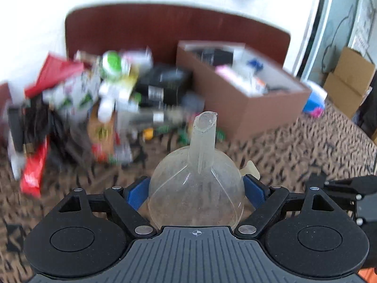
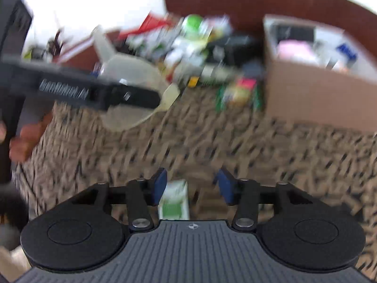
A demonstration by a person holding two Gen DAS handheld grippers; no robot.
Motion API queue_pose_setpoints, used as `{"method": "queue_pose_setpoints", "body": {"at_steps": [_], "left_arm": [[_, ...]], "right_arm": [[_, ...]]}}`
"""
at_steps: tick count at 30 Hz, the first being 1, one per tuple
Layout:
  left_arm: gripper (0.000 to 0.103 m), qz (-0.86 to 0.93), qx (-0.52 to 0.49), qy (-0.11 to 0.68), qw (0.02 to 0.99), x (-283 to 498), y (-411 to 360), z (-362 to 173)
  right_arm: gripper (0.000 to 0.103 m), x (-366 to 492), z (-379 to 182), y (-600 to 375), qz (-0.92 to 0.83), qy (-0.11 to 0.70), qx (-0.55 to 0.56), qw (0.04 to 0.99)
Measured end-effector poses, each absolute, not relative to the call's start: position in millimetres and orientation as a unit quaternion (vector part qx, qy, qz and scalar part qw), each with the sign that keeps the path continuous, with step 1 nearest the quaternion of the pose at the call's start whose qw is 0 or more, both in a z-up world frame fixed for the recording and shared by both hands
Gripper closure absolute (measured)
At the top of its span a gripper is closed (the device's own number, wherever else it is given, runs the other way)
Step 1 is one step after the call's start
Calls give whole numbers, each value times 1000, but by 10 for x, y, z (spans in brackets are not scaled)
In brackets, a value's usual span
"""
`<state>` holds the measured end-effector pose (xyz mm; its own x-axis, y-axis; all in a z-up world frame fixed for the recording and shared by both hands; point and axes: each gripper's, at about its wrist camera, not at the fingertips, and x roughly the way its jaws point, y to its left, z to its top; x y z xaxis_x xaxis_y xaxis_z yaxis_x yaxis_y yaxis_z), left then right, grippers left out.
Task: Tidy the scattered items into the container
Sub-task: 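Carry the funnel and tube over the brown cardboard box with both tools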
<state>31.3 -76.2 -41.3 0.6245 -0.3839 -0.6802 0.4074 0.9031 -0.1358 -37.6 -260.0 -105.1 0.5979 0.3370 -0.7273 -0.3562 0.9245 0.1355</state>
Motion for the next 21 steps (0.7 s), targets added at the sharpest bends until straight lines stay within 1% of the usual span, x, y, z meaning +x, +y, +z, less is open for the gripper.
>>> {"method": "queue_pose_setpoints", "body": {"at_steps": [3,6,7,8,13,17,21], "left_arm": [[18,-215,5,395,893,272,-703,-611],[18,-219,0,401,889,204,-647,-687],[18,-221,1,402,888,169,-633,-700],[18,-222,4,403,888,140,-625,-709],[18,-220,4,409,886,85,-617,-765],[18,-221,5,400,890,78,-615,-694],[18,-229,12,375,898,100,-647,-485]], "right_arm": [[55,-432,-1260,-2537,205,443,-7,873],[59,-504,-1372,-2457,206,457,-29,865],[61,-535,-1372,-2427,205,452,-46,867],[68,-547,-1370,-2392,202,450,-64,868],[68,-523,-1367,-2342,191,441,-78,874],[69,-463,-1291,-2470,177,431,-27,884],[69,-425,-1048,-2582,172,396,-1,902]]}}
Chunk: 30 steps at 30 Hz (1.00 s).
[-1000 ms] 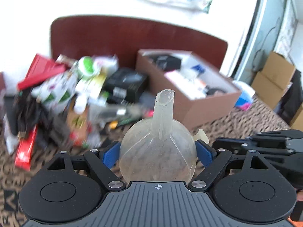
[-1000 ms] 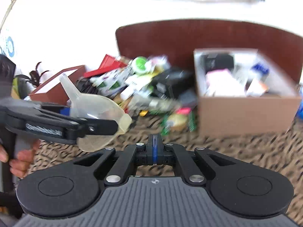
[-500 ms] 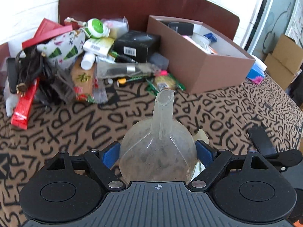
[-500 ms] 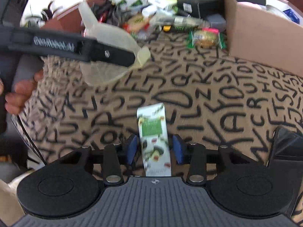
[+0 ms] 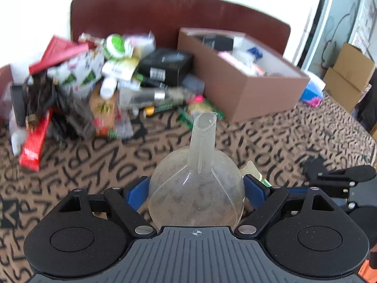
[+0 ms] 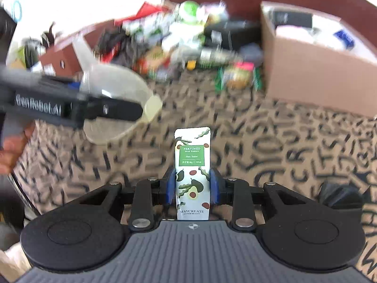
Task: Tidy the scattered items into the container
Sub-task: 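Carry the funnel and tube over the brown cardboard box with both tools, then lower the funnel into the box and open the left tool while the right tool releases the tube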
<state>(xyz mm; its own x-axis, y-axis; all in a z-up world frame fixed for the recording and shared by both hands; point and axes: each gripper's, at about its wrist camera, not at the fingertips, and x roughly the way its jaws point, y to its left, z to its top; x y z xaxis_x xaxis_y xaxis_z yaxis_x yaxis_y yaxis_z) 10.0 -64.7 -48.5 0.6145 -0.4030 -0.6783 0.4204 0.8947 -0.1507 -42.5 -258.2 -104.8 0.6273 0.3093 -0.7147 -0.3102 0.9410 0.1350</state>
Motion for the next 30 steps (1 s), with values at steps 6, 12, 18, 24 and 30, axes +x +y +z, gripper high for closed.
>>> {"method": "queue_pose_setpoints", "body": {"at_steps": [6,12,18,24,30], "left_arm": [[18,-263,4,330,907,233,-822,-23],[18,-287,0,284,915,450,-1134,480],[18,-294,-7,273,916,868,-1589,741],[18,-286,-11,283,915,1386,-2138,703],[18,-272,-18,316,909,1931,-2613,367]], "right_arm": [[69,-239,-442,-2875,152,321,33,934],[68,10,159,-3257,120,252,51,959],[68,394,472,-3629,51,219,38,974],[68,890,384,-4022,-1,231,28,973],[68,1350,39,-4381,-28,274,21,961]]}}
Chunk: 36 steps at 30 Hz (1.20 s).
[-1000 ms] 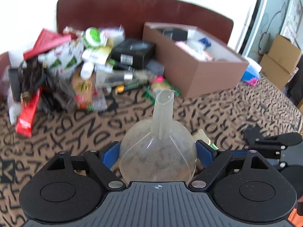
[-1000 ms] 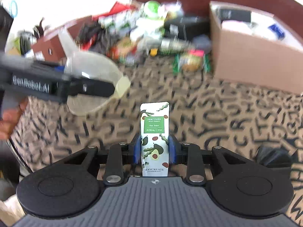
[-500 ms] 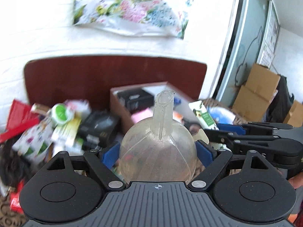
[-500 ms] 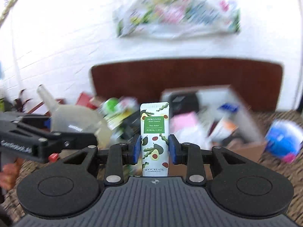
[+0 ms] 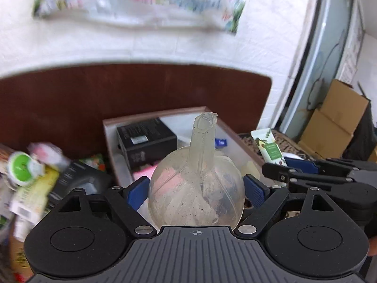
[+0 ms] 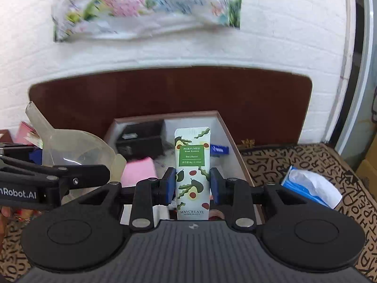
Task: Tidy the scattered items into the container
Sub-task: 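Lower the funnel into the box and open the left tool while the right tool releases the tube, then move both open tools back toward the pile of items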
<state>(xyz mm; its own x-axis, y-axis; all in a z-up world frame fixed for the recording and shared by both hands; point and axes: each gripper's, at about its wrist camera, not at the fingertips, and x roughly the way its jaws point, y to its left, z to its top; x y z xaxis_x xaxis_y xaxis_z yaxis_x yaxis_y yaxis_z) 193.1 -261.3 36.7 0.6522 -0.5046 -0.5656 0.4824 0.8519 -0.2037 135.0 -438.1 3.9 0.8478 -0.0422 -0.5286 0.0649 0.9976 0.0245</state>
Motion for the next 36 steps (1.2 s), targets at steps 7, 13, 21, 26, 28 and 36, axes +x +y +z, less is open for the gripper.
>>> {"method": "queue_pose_setpoints", "body": {"at_steps": [7,13,21,26,28,36], "left_arm": [[18,-260,-21,360,896,2495,-2901,-143],[14,-246,-21,375,894,2798,-2990,-336],[0,-264,-30,371,890,2805,-2926,-336],[0,-277,-44,393,876,2730,-2845,-299],[0,-277,-46,389,878,2679,-2815,-272],[0,-276,-48,377,883,2336,-2614,-87]], "right_arm": [[68,1908,-422,-4616,-14,330,9,944],[68,2296,-586,-4690,-8,350,4,937],[24,2277,-574,-4676,-21,314,-26,949],[5,2147,-480,-4634,-35,312,-41,949],[4,2091,-446,-4602,-32,310,-52,949],[2,1801,-258,-4409,-47,315,-70,945]]}}
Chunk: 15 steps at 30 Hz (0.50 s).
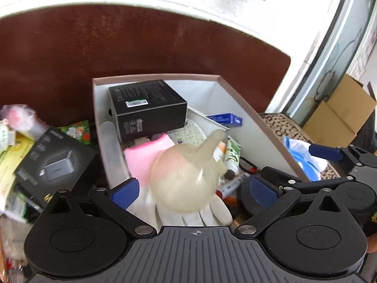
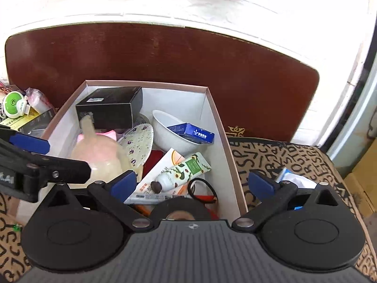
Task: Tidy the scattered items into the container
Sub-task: 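Move both open tools back toward the pile of items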
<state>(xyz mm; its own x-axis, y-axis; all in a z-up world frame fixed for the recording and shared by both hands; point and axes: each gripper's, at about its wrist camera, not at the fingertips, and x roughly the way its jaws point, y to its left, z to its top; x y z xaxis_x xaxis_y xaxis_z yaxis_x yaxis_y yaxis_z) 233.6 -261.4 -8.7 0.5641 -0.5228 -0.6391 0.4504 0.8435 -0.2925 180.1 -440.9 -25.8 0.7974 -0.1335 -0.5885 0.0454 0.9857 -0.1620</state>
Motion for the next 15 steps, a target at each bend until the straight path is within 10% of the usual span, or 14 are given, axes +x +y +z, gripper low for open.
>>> {"method": "queue_pose_setpoints", "body": {"at_steps": [15], "left_arm": [[0,-217,-46,334,916,859,-1456,-194]], "right_arm": [[0,649,-247,-3404,7,260,-73,963]]}}
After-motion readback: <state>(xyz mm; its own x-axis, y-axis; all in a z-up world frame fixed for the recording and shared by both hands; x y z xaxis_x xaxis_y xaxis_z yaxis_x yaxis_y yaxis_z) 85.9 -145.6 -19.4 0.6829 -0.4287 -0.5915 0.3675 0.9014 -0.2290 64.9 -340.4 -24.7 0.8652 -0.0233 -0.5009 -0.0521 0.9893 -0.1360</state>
